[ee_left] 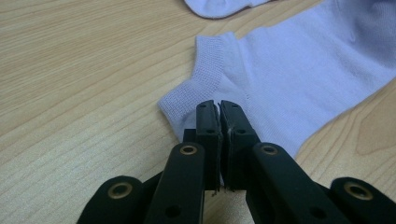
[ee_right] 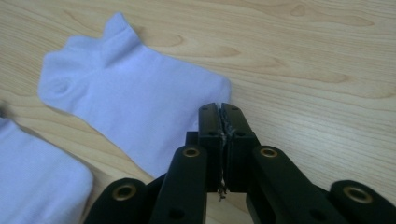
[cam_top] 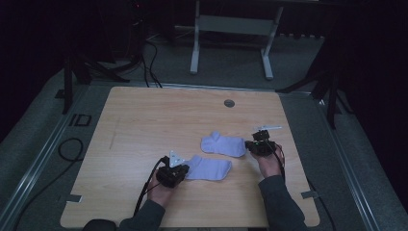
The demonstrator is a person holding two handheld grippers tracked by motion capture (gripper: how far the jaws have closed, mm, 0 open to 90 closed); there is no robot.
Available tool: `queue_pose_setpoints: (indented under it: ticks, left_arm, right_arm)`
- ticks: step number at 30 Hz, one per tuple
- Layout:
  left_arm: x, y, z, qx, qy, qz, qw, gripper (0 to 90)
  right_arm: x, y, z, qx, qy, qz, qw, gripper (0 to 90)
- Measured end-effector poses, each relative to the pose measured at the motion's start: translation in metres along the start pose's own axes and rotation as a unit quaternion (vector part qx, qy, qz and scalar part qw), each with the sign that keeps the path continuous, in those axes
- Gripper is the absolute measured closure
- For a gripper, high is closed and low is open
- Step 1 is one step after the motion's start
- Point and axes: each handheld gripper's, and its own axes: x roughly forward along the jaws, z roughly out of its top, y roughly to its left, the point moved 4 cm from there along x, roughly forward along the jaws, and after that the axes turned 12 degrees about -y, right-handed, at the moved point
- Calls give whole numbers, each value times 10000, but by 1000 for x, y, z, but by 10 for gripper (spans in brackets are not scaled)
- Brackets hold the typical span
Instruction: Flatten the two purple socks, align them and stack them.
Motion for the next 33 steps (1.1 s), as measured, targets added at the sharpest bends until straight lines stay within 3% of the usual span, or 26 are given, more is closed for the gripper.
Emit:
queue_pose_setpoints:
  ticks: [7, 15, 25, 33]
  left_arm:
    - [0, 0, 0, 5, 1, 4, 10000, 864]
    - [1, -1, 0, 4, -10, -7, 10000, 861]
    - [1, -1, 1, 11, -7, -11, 10000, 857]
    - [1, -2, 1, -3, -8, -57, 10000, 834]
  right_arm:
    - [-8, -6, 1, -61, -151, -165, 9997, 713]
    - [-15, -5, 4, -176, -274, -186, 9993, 655]
    - [-7, 24, 9, -536, -271, 209, 9980, 639]
    - [13, 46, 20, -894, -259, 542, 9942, 628]
